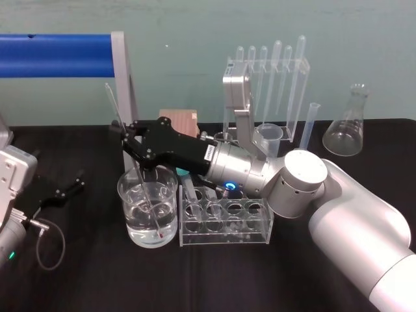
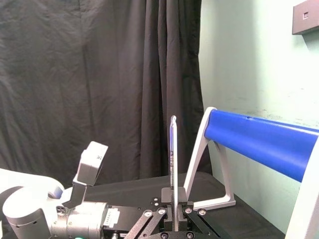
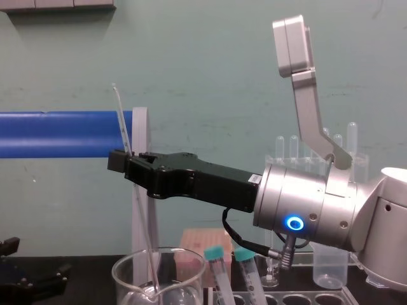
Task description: Hold the thermometer with one hand and immerse one end into the beaker, then reinsert it into the test tube rack.
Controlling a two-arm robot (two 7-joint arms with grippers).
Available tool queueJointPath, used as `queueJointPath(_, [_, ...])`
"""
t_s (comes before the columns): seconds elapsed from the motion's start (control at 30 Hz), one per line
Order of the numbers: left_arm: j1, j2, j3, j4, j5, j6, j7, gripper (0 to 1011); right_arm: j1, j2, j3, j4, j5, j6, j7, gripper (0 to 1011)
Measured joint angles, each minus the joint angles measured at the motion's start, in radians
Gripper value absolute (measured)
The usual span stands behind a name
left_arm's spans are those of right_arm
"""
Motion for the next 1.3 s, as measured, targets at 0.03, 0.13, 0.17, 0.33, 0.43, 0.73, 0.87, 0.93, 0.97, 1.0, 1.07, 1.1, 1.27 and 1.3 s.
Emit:
queueJointPath(0.03, [0.0, 0.0, 0.0, 0.0, 0.0, 0.0, 0.0, 1008, 0.0, 0.0, 0.0, 0.0, 0.0, 0.0, 0.0, 53])
queueJointPath(0.13, [0.0, 0.0, 0.0, 0.0, 0.0, 0.0, 0.0, 1008, -0.002, 0.001, 0.0, -0.002, 0.0, 0.001, 0.0, 53])
queueJointPath(0.17, [0.0, 0.0, 0.0, 0.0, 0.0, 0.0, 0.0, 1008, -0.003, 0.001, 0.0, -0.002, 0.001, 0.001, 0.0, 53])
queueJointPath(0.33, [0.0, 0.0, 0.0, 0.0, 0.0, 0.0, 0.0, 1008, -0.003, 0.001, 0.0, -0.003, 0.001, 0.001, 0.0, 53])
queueJointPath(0.43, [0.0, 0.0, 0.0, 0.0, 0.0, 0.0, 0.0, 1008, -0.003, 0.001, -0.001, -0.003, 0.002, 0.001, 0.0, 53])
queueJointPath(0.73, [0.0, 0.0, 0.0, 0.0, 0.0, 0.0, 0.0, 1008, -0.004, 0.001, -0.002, -0.006, 0.002, 0.004, -0.001, 53])
queueJointPath(0.87, [0.0, 0.0, 0.0, 0.0, 0.0, 0.0, 0.0, 1008, -0.004, 0.0, -0.002, -0.004, 0.002, 0.004, -0.001, 53])
queueJointPath(0.93, [0.0, 0.0, 0.0, 0.0, 0.0, 0.0, 0.0, 1008, -0.004, 0.0, -0.002, -0.003, 0.002, 0.003, -0.001, 53])
queueJointPath(0.97, [0.0, 0.0, 0.0, 0.0, 0.0, 0.0, 0.0, 1008, -0.003, 0.0, -0.002, -0.003, 0.002, 0.003, -0.001, 53])
queueJointPath(1.0, [0.0, 0.0, 0.0, 0.0, 0.0, 0.0, 0.0, 1008, -0.003, 0.0, -0.002, -0.003, 0.002, 0.003, -0.001, 53])
queueJointPath(1.07, [0.0, 0.0, 0.0, 0.0, 0.0, 0.0, 0.0, 1008, -0.003, 0.0, -0.002, -0.003, 0.002, 0.002, 0.0, 53])
queueJointPath(1.1, [0.0, 0.0, 0.0, 0.0, 0.0, 0.0, 0.0, 1008, -0.003, 0.0, -0.002, -0.003, 0.002, 0.002, 0.0, 53])
queueJointPath(1.27, [0.0, 0.0, 0.0, 0.0, 0.0, 0.0, 0.0, 1008, -0.003, 0.0, -0.001, -0.001, 0.003, 0.001, 0.0, 53])
queueJointPath(1.3, [0.0, 0.0, 0.0, 0.0, 0.0, 0.0, 0.0, 1008, -0.003, 0.0, -0.001, 0.0, 0.004, 0.001, 0.0, 53])
